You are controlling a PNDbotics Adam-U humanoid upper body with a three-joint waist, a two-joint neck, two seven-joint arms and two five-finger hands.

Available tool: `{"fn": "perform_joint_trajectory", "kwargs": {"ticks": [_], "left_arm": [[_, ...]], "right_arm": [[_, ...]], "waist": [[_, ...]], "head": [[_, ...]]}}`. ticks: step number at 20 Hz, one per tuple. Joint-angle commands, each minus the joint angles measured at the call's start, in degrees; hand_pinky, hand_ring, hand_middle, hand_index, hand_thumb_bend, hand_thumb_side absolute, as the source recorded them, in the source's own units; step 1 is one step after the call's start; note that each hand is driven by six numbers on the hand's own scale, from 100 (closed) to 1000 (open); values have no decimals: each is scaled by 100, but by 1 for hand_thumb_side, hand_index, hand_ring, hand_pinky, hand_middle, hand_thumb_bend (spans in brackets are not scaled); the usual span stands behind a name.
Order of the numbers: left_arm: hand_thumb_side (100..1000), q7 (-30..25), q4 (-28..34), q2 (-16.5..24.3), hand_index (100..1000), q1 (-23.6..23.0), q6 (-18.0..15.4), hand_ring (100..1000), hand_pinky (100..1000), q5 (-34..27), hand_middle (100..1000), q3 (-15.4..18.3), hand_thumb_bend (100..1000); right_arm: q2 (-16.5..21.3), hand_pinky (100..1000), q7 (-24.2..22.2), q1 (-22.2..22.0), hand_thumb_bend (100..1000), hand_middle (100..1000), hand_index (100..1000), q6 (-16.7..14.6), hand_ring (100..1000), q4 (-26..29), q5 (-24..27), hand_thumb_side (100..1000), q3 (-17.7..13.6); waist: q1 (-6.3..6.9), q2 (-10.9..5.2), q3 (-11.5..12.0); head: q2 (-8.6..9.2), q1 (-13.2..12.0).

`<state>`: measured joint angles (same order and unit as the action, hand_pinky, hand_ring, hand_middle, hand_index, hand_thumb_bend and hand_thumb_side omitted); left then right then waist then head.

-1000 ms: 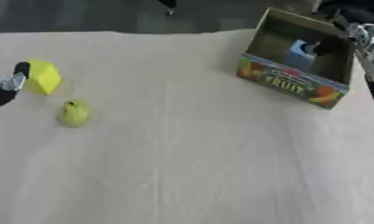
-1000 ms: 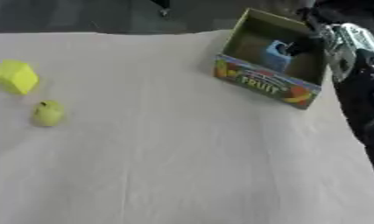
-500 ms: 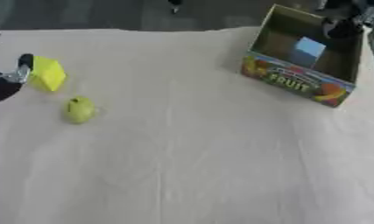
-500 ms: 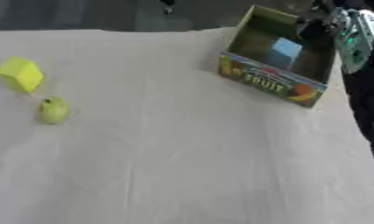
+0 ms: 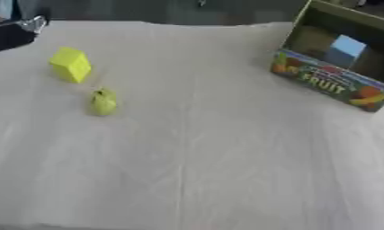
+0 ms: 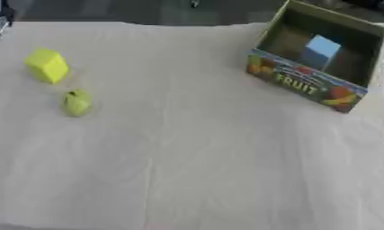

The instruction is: Pick up the objects with one hand, pass them to the other hand, and then place them into the box on the other side of the table.

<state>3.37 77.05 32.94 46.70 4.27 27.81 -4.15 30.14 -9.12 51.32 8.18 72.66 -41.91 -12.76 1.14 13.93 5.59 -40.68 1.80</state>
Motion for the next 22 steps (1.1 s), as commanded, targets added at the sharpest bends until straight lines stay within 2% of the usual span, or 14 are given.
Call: {"fn": "perform_joint_trajectory", "kwargs": {"ticks": [1,4,9,14,18,22], "left_arm": [[127,-278,-384,451,847,421,-162,771,786,94,720,-397,621],[100,-538,-806,540,848,843,-240,791,803,321,736,-756,721],[100,-1011,-1575,562,843,1354,-311,828,827,790,765,-1143,831],[100,-1450,-2288,616,804,1674,-583,836,837,1228,761,-1168,740],[100,-1792,-2844,670,786,1932,-845,828,842,1570,747,-1000,725],[100,-2182,-3478,675,769,2185,-1087,837,849,1960,761,-840,749]], "right_arm": [[41,1000,-21,4,100,789,896,163,1000,577,301,551,62],[-28,1000,-108,-116,100,793,891,306,1000,999,560,552,172],[-410,1000,-90,-372,100,790,883,445,1000,1768,1033,565,321],[-567,1000,-210,-677,100,777,876,830,1000,2481,1472,568,481],[-517,1000,-238,-819,100,775,874,1134,1000,2874,1814,566,563],[-397,1000,-173,-903,100,770,871,1201,1000,2959,2204,564,620]], "waist": [[-5,-64,-26],[-19,-2,-50],[-21,168,-103],[-2,285,-179],[-11,320,-231],[-6,320,-250]], "head": [[61,-60],[134,-112],[284,-235],[380,-331],[424,-369],[402,-418]]}}
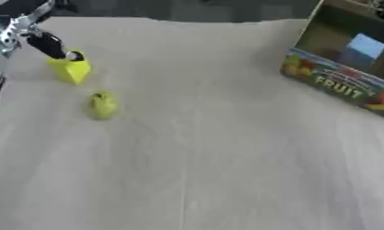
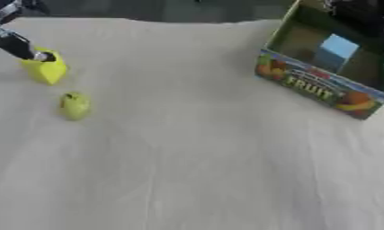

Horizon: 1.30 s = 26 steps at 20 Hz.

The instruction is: Pick up the objects with one hand, pass them to the other hand, and then place them into the box on the other side of the table.

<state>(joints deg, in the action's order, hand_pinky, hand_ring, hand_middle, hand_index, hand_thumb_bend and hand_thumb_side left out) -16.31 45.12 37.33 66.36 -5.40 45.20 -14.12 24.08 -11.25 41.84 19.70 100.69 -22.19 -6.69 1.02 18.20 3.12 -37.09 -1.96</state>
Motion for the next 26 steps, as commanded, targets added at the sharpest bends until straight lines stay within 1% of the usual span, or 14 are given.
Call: {"fn": "perform_joint_trajectory", "kwargs": {"ticks": [1,4,6,9,12,13,16,20,26], "left_arm": [[100,-313,-447,217,775,273,-182,839,849,321,765,222,766],[100,-601,-914,168,798,382,-398,851,856,609,778,392,808],[100,-783,-1211,148,801,462,-559,849,857,791,775,511,806],[100,-1054,-1545,120,797,633,-809,847,858,1062,771,789,789],[100,-1342,-1399,95,789,726,-971,838,854,1339,760,1107,754],[100,-1438,-1305,87,783,746,-1006,834,852,1388,754,1199,730],[100,-1743,-1074,78,767,784,-1019,826,850,1401,745,1356,691],[100,-2056,-871,78,762,826,-938,822,849,1342,739,1427,678],[100,-2142,-794,13,784,890,-948,834,854,1441,758,1387,688]], "right_arm": [[231,1000,60,27,100,769,871,46,1000,142,332,565,17],[273,1000,122,12,100,764,870,22,1000,78,620,565,32],[286,1000,154,15,100,763,869,-13,1000,49,802,564,64],[321,1000,188,4,100,762,868,-73,1000,-6,1073,564,116],[385,1000,277,-24,100,760,867,-134,1000,-40,1361,562,123],[415,1000,309,-38,100,760,866,-153,1000,-50,1457,562,126],[505,1000,408,-76,100,758,866,-194,1000,-96,1762,564,134],[599,1000,520,-104,100,757,865,-225,1000,-150,2171,566,143],[752,1000,722,-135,100,748,860,-234,1000,-227,2831,569,142]], "waist": [[5,-112,1],[16,-126,-14],[14,-137,-20],[-6,-141,-45],[-40,-132,-45],[-51,-126,-41],[-61,-104,-38],[-69,-76,-50],[-88,0,-80]], "head": [[33,-57],[4,-109],[2,-157],[24,-223],[50,-273],[61,-278],[76,-322],[149,-319],[251,-292]]}}
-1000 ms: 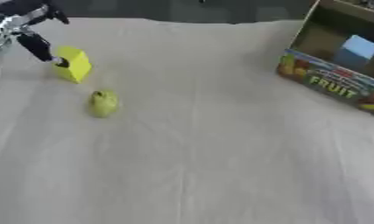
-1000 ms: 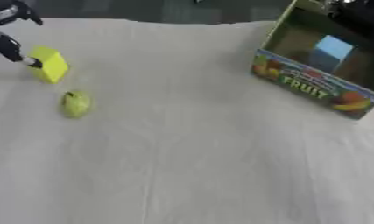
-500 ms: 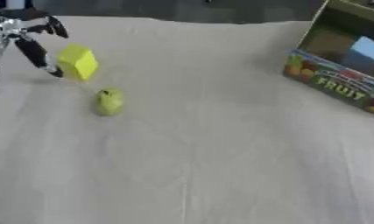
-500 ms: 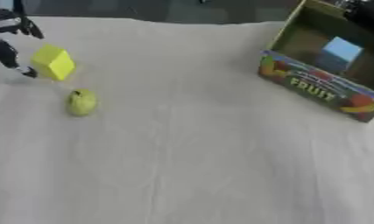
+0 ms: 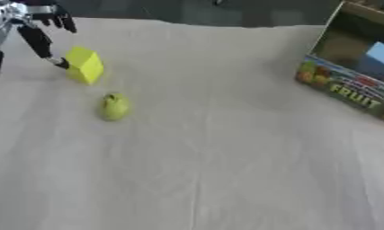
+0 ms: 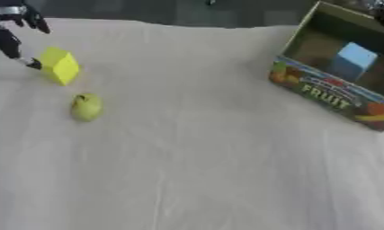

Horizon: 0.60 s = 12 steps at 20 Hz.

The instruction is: Pick up the objects with one hand, pass them to the other hand, and then place them into the box on the other side of the table.

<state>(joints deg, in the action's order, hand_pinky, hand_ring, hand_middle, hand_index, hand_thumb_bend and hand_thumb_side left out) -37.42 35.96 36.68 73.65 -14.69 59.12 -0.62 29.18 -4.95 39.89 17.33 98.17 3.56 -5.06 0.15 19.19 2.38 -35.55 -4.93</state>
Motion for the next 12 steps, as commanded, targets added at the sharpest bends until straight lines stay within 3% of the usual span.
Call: {"fn": "perform_joint_trajectory", "kwargs": {"ticks": [1,5,12], "left_arm": [[100,-25,117,65,791,172,-38,839,857,88,764,23,687],[100,-38,79,53,818,199,-140,883,888,335,808,-65,680],[100,227,9,90,822,211,-262,888,893,1005,800,-110,648]], "right_arm": [[260,1000,127,59,100,747,860,11,1000,19,348,570,-19],[295,1000,190,76,100,744,858,27,1000,24,509,573,9],[320,1000,251,88,100,738,853,54,1000,18,534,574,15]], "waist": [[-1,-86,-9],[0,-34,-17],[23,32,-40]], "head": [[116,6],[138,22],[175,4]]}}
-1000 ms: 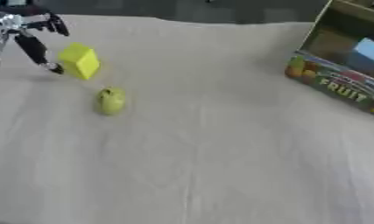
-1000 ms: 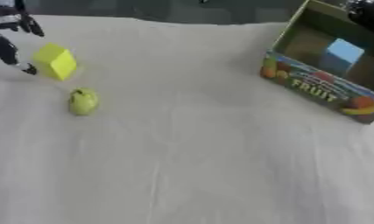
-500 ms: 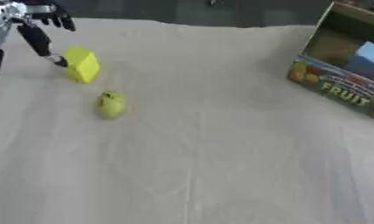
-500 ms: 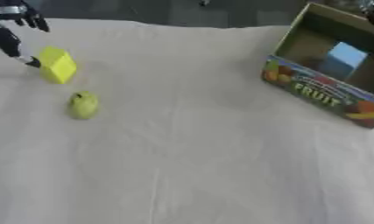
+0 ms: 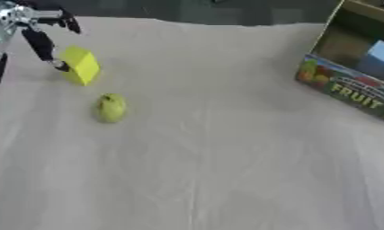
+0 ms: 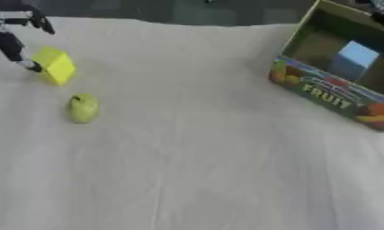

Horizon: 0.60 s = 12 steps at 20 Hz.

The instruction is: Pick up the objects with one hand, pass them to the other hand, and then place them into the box on the other side of the table.

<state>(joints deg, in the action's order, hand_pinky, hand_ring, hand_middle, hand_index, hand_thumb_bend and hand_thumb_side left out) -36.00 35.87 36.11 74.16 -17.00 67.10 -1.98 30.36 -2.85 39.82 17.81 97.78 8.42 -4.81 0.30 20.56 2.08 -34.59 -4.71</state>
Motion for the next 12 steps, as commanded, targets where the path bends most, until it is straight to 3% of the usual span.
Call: {"fn": "perform_joint_trajectory", "kwargs": {"ticks": [1,12], "left_arm": [[100,116,-7,142,815,166,-43,887,892,279,798,55,651],[100,618,-185,61,792,187,-64,879,893,423,790,292,658]], "right_arm": [[200,1000,45,101,100,737,853,7,1000,61,51,574,-7],[195,1000,54,128,100,733,850,17,1000,78,50,577,-5]], "waist": [[7,-99,-17],[-26,26,-71]], "head": [[86,-36],[169,-199]]}}
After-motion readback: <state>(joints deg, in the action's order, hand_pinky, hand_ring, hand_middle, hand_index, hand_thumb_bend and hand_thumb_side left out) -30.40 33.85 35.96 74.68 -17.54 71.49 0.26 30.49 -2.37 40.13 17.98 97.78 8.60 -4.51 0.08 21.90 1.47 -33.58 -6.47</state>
